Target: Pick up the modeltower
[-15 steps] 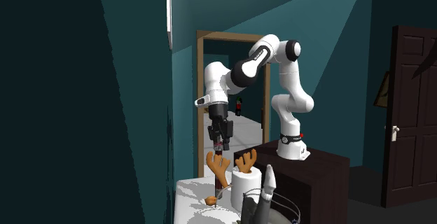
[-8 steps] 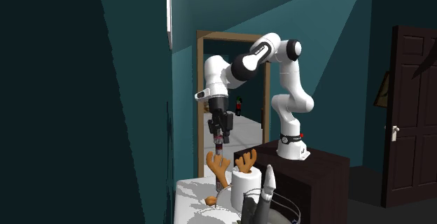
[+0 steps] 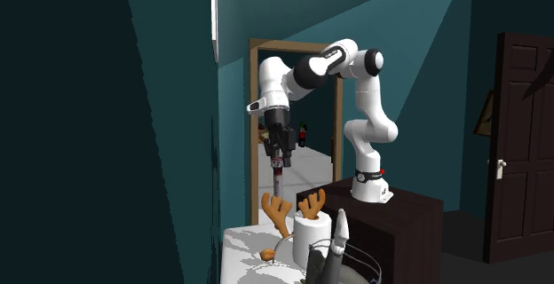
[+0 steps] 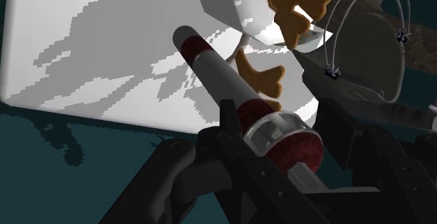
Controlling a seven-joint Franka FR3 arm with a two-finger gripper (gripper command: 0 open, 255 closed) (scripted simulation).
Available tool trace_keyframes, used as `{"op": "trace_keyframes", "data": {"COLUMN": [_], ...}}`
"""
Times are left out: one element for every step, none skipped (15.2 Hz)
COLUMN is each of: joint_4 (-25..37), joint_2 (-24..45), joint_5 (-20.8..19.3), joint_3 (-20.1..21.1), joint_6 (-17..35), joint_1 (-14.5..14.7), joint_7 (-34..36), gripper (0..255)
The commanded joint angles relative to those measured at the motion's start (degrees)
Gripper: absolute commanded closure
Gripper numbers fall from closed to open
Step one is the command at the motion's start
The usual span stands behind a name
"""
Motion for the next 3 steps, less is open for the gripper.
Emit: {"op": "trace_keyframes", "data": {"joint_4": [0.8, 0.8, 0.8], "joint_2": [-0.5, -0.6, -0.6], "joint_5": [-0.4, -0.4, -0.4], "joint_3": [-0.1, -0.1, -0.1], "joint_6": [-1.2, -1.3, -1.3], "joint_1": [0.0, 0.0, 0.0], "joint_7": [0.5, 0.6, 0.6], "gripper": [255, 255, 255]}}
